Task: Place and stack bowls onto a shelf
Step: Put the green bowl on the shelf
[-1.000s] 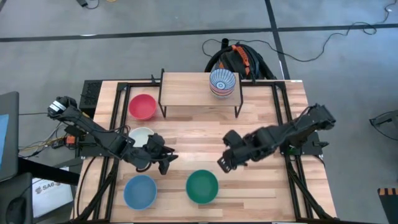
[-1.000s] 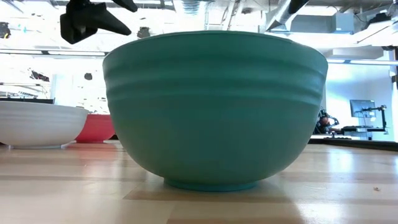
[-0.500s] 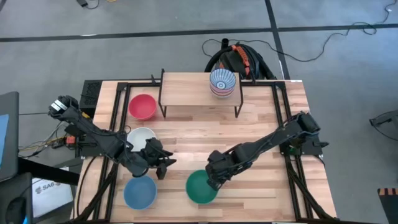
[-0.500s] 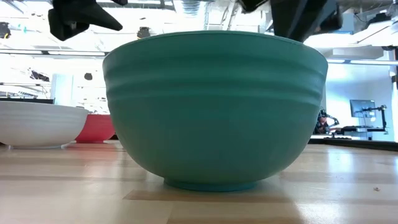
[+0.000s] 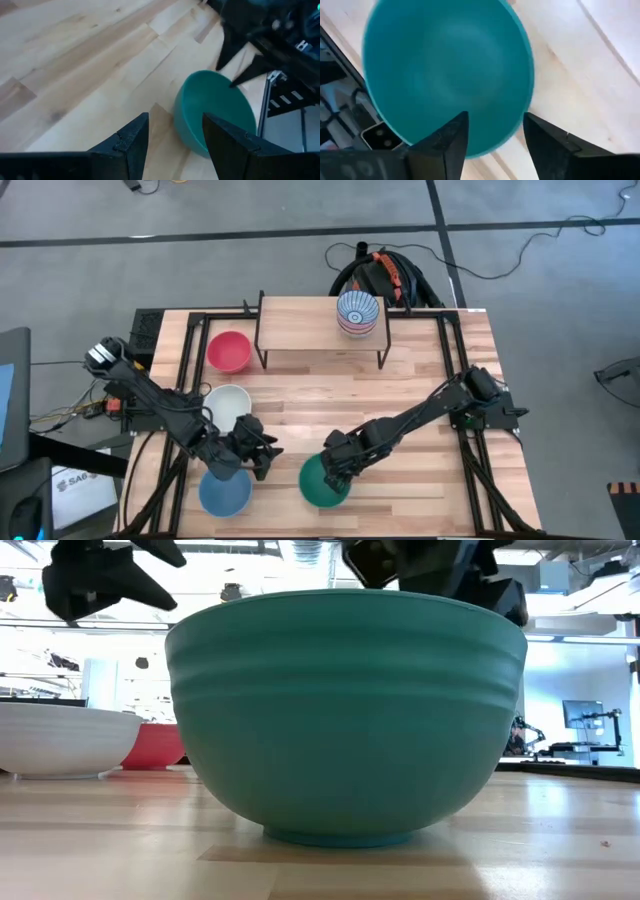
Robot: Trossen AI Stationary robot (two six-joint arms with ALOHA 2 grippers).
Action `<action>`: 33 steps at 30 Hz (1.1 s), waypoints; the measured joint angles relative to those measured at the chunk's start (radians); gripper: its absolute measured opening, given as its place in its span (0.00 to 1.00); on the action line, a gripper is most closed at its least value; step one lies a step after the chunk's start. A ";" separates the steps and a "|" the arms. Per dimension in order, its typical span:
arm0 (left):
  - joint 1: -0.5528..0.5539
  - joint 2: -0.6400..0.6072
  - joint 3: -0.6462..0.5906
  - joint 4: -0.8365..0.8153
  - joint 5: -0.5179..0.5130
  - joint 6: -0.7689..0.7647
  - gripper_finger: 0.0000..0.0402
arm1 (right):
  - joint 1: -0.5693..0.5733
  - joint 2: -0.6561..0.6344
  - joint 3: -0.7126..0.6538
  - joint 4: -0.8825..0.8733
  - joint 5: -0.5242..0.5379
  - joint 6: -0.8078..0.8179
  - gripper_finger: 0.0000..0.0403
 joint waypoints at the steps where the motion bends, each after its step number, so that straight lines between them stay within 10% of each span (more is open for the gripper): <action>1: 0.000 0.005 0.000 -0.002 -0.002 -0.008 0.42 | -0.001 0.008 0.003 0.002 0.008 0.008 0.54; 33: 0.083 0.012 0.000 0.013 0.043 -0.008 0.42 | -0.035 0.012 0.001 -0.164 0.132 -0.071 0.46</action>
